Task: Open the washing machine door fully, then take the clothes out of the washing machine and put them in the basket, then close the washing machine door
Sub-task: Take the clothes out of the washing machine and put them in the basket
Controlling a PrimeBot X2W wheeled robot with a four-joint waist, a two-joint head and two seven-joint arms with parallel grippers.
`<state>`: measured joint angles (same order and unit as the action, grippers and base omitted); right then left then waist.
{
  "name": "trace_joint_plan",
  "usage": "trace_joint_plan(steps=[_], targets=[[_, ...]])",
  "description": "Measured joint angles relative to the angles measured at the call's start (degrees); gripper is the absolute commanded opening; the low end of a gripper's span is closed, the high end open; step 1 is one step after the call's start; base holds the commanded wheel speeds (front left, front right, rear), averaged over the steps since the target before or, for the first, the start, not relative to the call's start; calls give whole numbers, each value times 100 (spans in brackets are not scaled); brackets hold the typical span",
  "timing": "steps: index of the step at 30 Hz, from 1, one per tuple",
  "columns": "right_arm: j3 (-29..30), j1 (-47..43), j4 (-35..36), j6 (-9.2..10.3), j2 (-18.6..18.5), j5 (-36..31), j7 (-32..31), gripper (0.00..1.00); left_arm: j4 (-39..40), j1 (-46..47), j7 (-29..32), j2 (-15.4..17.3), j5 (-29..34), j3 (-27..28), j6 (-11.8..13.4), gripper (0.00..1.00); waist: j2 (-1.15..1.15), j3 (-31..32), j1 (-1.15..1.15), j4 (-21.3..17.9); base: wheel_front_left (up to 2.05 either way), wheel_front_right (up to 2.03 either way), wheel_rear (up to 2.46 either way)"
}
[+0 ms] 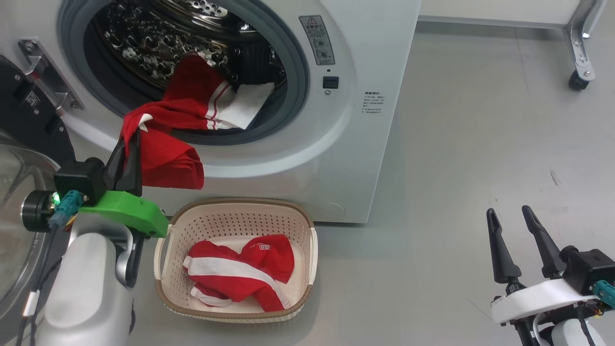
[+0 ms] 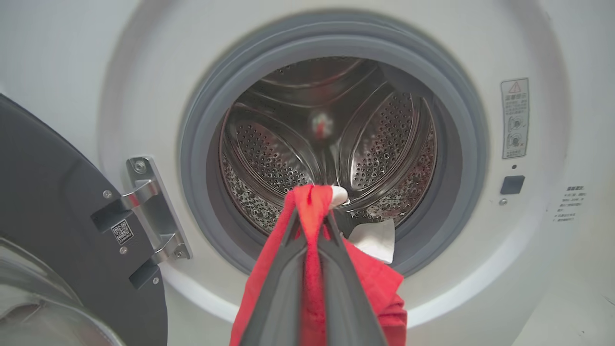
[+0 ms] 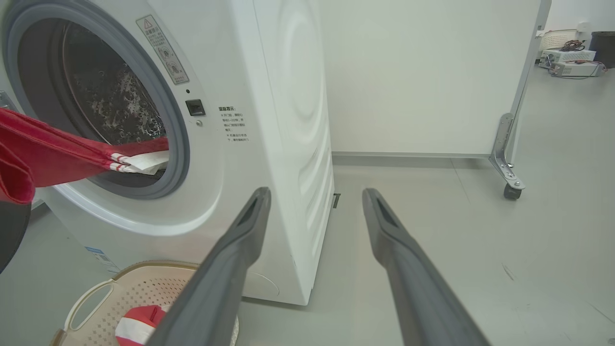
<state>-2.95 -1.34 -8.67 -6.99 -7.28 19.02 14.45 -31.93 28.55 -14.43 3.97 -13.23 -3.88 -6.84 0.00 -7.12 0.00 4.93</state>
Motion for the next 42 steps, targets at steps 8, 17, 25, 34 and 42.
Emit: trace_joint_plan(steps=[8, 17, 25, 34, 42], targets=[[1, -68, 32, 0, 24, -1, 0, 100, 758, -378, -1, -16, 67, 60, 0, 0, 0, 122, 0, 23, 0, 0, 0], [14, -124, 81, 0, 53, -2, 0, 100, 1972, -708, -1, -69, 235, 187, 0, 0, 0, 133, 0, 13, 0, 0, 0], [18, -135, 94, 0, 55, -9, 0, 100, 2748, -878, -2, -110, 353, 250, 1, 0, 0, 118, 0, 25, 0, 0, 0], [-20, -145, 116, 0, 64, -10, 0, 100, 2778, -1265, -2, -131, 367, 136, 1, 0, 0, 65, 0, 12, 0, 0, 0], [-21, -145, 138, 0, 62, -10, 0, 100, 2719, -1396, -2, -141, 375, -18, 1, 0, 0, -8, 0, -30, 0, 0, 0]])
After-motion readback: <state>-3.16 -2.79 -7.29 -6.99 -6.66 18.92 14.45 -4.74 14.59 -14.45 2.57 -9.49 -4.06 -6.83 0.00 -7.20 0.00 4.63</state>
